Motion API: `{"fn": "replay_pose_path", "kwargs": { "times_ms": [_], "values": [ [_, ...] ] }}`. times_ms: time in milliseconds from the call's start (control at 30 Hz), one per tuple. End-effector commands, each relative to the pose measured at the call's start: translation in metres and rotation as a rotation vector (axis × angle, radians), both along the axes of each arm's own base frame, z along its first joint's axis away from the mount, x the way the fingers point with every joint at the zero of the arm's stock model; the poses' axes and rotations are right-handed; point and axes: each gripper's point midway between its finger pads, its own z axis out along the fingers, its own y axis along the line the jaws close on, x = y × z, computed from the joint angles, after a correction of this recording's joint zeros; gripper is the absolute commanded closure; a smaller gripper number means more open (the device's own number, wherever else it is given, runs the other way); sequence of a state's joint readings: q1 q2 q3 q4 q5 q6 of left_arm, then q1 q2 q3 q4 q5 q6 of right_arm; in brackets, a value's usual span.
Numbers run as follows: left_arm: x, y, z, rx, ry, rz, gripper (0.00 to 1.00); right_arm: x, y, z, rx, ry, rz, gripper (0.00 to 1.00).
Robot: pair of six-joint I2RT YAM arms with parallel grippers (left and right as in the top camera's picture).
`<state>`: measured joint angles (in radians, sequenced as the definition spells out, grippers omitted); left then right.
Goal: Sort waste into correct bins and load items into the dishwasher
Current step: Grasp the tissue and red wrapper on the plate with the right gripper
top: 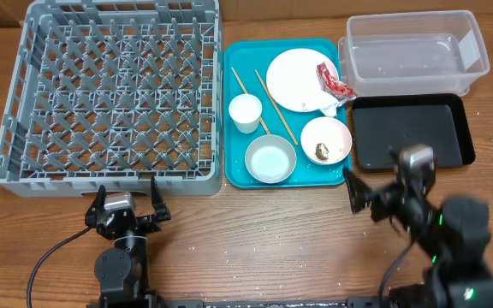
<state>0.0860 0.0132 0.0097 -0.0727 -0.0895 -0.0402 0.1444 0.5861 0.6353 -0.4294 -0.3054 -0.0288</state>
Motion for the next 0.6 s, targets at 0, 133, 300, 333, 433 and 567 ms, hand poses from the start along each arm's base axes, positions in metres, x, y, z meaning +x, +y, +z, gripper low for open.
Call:
{"fn": "replay_pose_path", "kwargs": {
  "times_ms": [0, 133, 300, 333, 433, 567],
  "values": [
    [0.000, 0.000, 0.000, 0.026, -0.001, -0.002, 0.00, 0.027, 0.012, 0.031, 0.001, 0.090, 0.049, 0.00],
    [0.000, 0.000, 0.000, 0.026, -0.001, -0.002, 0.00, 0.076, 0.022, 0.051, -0.038, 0.244, 0.074, 0.00],
    [0.000, 0.000, 0.000, 0.026, -0.001, -0.002, 0.00, 0.139, 0.032, 0.044, -0.099, 0.408, 0.102, 0.00],
    [0.000, 0.000, 0.000, 0.026, -0.001, -0.002, 0.00, 0.156, 0.034, 0.041, -0.102, 0.428, 0.103, 0.00],
    [0.000, 0.000, 0.000, 0.026, -0.001, -0.002, 0.00, 0.202, 0.044, 0.027, -0.083, 0.415, 0.114, 0.00],
    [0.000, 0.000, 0.000, 0.026, -0.001, -0.002, 0.00, 0.231, 0.061, -0.004, -0.115, 0.388, 0.174, 0.00]
  ]
}}
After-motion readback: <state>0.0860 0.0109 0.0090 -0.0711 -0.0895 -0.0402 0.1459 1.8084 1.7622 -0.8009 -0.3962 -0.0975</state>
